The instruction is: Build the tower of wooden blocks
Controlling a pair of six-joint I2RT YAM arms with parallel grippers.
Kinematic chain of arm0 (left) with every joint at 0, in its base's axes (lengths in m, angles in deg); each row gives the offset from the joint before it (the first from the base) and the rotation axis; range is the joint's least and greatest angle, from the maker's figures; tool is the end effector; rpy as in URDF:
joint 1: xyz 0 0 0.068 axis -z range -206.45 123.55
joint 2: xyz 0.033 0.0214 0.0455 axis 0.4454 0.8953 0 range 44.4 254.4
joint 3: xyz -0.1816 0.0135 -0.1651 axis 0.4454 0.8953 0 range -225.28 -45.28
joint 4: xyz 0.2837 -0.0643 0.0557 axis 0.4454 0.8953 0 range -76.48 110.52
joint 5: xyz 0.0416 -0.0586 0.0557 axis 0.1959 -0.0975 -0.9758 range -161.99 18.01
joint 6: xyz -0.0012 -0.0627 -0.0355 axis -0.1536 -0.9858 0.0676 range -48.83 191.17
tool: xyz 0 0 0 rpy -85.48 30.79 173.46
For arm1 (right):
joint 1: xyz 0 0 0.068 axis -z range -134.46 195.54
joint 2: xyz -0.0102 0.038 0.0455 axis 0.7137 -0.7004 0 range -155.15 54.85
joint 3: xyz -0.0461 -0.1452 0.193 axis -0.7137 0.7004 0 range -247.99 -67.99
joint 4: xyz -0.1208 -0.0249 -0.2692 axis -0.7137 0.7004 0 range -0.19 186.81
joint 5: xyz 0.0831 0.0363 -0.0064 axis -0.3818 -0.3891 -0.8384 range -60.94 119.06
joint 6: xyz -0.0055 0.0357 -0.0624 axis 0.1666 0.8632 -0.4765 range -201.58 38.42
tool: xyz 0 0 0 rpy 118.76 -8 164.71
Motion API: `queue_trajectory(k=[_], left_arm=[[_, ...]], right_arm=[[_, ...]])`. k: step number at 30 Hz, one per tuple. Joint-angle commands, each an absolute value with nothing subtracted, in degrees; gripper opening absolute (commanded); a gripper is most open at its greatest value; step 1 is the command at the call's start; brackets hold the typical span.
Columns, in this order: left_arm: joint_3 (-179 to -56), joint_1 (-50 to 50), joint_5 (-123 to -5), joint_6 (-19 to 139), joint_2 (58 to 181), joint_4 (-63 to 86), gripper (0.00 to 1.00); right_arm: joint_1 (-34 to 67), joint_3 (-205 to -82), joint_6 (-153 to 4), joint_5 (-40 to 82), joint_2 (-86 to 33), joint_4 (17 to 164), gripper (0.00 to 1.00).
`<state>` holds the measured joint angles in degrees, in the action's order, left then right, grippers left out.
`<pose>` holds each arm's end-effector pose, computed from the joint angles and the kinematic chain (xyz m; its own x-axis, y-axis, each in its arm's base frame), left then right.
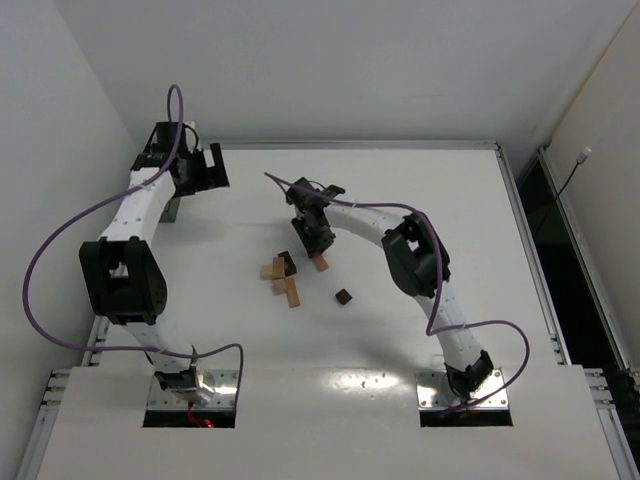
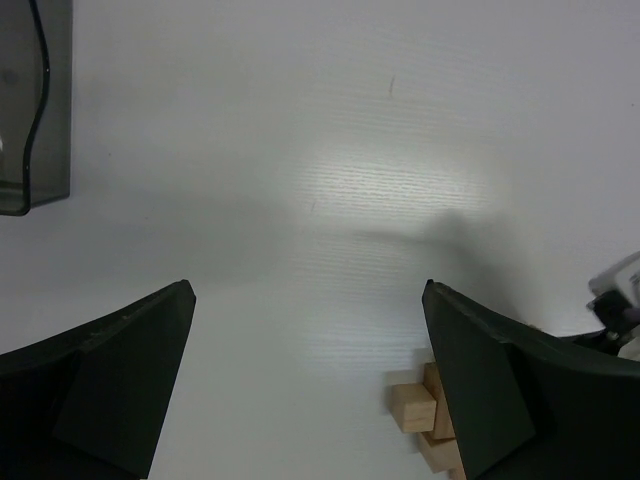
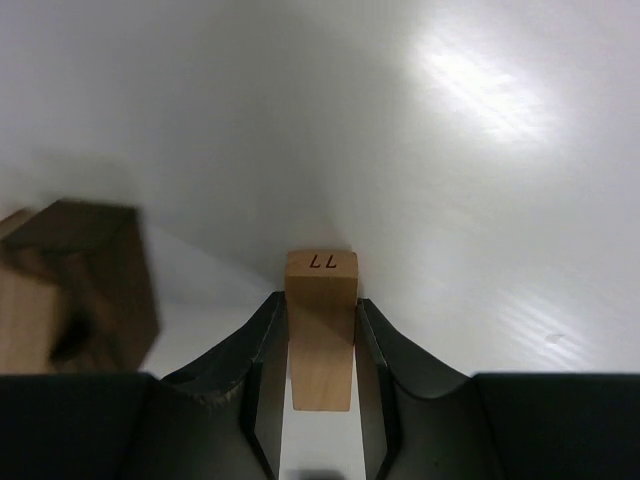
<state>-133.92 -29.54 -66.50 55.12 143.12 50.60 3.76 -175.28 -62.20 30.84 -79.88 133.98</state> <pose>0.4340 0.0176 0.2588 -0.7068 -0.3138 -0.6340 -0.1915 0.9476 -0.2556 0.3785 0.3356 0.0778 -0.8861 -0.3469 -0.3073 -0.3865 0.9191 0.0769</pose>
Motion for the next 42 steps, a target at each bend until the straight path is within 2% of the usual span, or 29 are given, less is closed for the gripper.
queue_trajectory(k=[1,8,24,27,28,29,30,31,34,40,42], left_arm=[[-133.0,-29.6,-65.6,53.0,141.0,48.0,0.97],[-130.4,-29.6,-73.2,48.7,139.8,46.8,0.98],[-129.3,-29.1,-74.3,48.1,139.3,46.3,0.98],[-129.3,-29.1,-74.3,48.1,139.3,46.3,0.98],[-129.3,-29.1,-74.3,48.1,139.8,46.3,0.98],[-129.3,-29.1,-74.3,48.1,139.8,46.3,0.98],[-129.3,-29.1,-74.3,48.1,139.8,46.3,0.98],[-129.3,-29.1,-74.3,48.1,139.8,46.3,0.98],[-129.3,-29.1,-74.3,48.1,139.8,46.3,0.98],[-126.7,-27.9,-75.8,48.1,136.1,45.2,0.98],[-124.5,-27.2,-77.6,48.1,133.3,43.5,0.98]], right_arm=[[7.7,-177.2,-58.8,38.5,-76.2,133.1,0.0],[11.1,-181.5,-51.3,41.5,-76.7,134.5,0.0],[11.6,-182.6,-44.7,40.7,-83.2,136.1,0.0],[11.6,-182.6,-44.7,40.7,-83.8,135.5,0.24],[11.6,-182.6,-45.2,39.8,-83.8,135.5,0.39],[11.6,-182.6,-46.1,39.1,-83.8,135.0,0.7],[11.6,-182.6,-46.6,39.1,-83.8,135.0,0.91],[11.6,-182.6,-47.4,39.1,-83.0,135.0,0.94],[11.6,-180.5,-48.7,39.1,-78.2,133.0,0.98],[10.5,-169.2,-57.9,39.8,-61.3,126.0,0.97],[8.5,-163.3,-62.2,39.2,-52.9,125.2,0.91]])
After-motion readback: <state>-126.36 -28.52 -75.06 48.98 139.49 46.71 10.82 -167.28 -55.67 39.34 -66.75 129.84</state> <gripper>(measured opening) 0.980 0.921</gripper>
